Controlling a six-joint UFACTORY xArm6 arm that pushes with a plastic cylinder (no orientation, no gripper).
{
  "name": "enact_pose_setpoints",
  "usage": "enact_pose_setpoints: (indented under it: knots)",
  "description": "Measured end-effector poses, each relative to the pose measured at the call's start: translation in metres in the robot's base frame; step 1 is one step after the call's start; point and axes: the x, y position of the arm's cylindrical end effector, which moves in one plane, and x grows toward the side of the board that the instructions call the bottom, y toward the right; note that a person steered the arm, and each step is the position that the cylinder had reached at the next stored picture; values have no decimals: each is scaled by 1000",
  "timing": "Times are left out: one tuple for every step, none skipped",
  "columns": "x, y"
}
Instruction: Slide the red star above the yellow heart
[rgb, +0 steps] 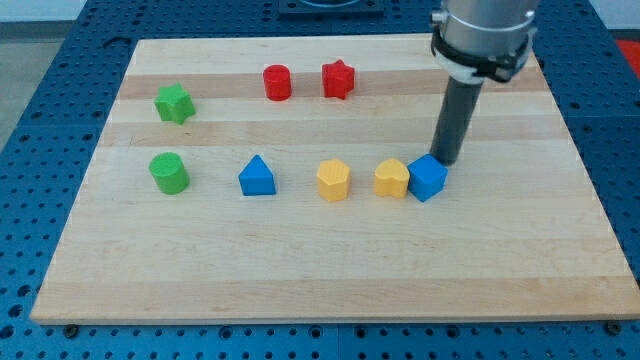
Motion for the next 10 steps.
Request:
enact_pose_setpoints:
  knots:
    - [-53,-25]
    - [-115,-69]
    - [-179,-104]
    - [-192,-129]
    - [-192,-142]
    - [-171,-145]
    - [-149,-145]
    - [-149,-145]
    - [-148,-137]
    - [-135,-120]
